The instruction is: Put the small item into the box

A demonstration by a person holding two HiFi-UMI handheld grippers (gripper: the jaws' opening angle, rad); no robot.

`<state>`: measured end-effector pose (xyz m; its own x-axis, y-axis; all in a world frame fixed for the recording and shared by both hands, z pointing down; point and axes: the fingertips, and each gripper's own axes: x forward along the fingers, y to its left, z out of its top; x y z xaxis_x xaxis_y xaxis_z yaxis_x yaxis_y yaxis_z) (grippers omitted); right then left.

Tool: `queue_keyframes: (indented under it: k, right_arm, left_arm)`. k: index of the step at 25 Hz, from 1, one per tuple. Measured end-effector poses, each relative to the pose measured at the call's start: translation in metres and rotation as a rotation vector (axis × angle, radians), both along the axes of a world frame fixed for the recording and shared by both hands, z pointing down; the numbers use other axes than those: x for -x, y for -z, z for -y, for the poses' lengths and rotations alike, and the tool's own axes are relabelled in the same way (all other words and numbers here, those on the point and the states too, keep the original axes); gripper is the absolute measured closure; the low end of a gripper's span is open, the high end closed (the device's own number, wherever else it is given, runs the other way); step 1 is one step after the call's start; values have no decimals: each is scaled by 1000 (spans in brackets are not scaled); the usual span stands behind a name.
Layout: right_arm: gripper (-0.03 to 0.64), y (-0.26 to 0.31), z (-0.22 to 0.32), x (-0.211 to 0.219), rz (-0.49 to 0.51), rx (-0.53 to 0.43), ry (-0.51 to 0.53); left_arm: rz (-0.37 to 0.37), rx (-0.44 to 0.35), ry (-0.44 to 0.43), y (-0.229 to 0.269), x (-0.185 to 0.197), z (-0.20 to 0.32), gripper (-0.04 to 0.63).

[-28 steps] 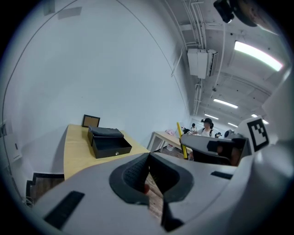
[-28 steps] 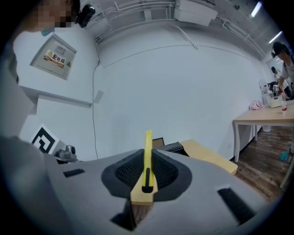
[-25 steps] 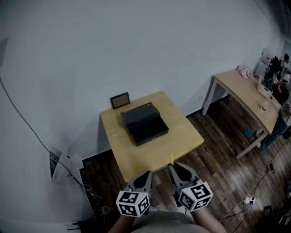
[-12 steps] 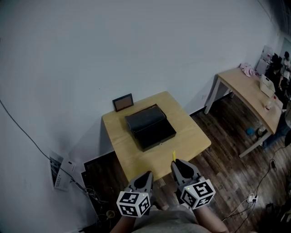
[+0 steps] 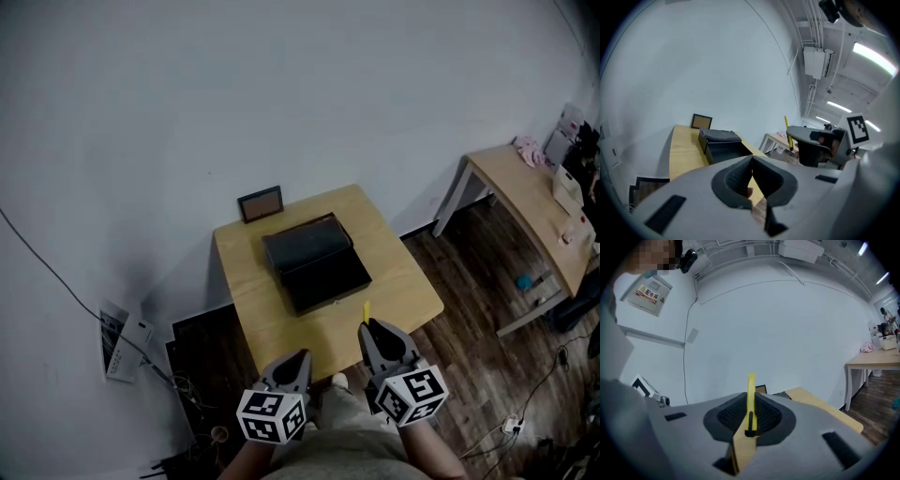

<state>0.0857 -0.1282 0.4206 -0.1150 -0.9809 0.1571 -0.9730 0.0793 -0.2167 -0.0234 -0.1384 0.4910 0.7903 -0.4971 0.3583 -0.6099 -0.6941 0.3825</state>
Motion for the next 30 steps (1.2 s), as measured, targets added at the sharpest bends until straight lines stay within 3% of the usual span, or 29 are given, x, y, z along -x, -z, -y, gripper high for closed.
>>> queue_keyframes:
  k: [14,30]
  right_arm:
    - [574,-24,111,-42,-36,73,229]
    - [574,-97,188,-50,-144,264,450]
  left_arm:
    - [14,-10,172,7,-48,91,592]
    - [21,38,338,-9,-52,144,592]
